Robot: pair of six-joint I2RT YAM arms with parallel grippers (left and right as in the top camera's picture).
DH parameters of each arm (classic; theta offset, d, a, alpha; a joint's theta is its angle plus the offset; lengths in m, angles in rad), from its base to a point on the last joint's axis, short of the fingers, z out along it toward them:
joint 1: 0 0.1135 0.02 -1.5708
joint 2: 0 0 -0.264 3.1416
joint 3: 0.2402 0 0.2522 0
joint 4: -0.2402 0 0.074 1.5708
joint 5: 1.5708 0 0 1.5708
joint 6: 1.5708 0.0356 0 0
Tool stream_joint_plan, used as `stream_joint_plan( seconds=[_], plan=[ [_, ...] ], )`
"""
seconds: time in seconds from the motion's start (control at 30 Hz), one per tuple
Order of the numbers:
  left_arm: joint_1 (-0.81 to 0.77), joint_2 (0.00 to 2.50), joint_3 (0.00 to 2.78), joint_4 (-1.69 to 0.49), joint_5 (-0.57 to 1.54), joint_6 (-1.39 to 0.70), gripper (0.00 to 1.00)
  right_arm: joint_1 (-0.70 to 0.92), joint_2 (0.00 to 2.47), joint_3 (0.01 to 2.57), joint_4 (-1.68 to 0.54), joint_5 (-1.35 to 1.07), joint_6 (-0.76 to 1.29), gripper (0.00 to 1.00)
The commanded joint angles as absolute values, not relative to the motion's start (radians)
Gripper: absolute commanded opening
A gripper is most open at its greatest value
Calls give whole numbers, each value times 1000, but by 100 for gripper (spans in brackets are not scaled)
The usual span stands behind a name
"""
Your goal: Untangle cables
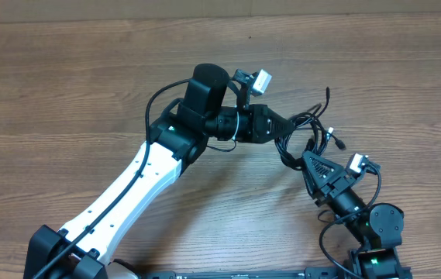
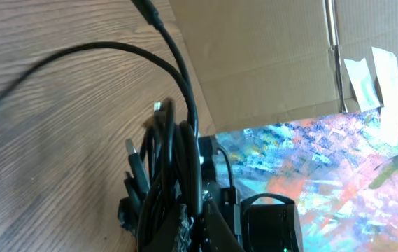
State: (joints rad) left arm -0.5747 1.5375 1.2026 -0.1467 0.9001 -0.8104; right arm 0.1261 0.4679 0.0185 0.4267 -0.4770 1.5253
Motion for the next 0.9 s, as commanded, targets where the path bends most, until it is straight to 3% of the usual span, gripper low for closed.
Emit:
stream_joint_plan(
  seconds=[0.0, 0.07, 0.43, 0.87],
  plan=[
    [-583, 1526, 1209, -148, 905, -815, 4, 131, 469, 8, 461, -442, 1503, 11],
    [-583, 1526, 1209, -162, 890, -807, 4, 131, 469, 8, 503, -447, 1451, 4],
    [-584, 1537, 1209, -368, 582, -813, 4, 131, 469, 8, 805, -608, 1348, 4],
    [-652, 1629, 1208, -361, 558, -915, 4, 131, 469, 8, 949, -698, 1349, 4]
  ],
)
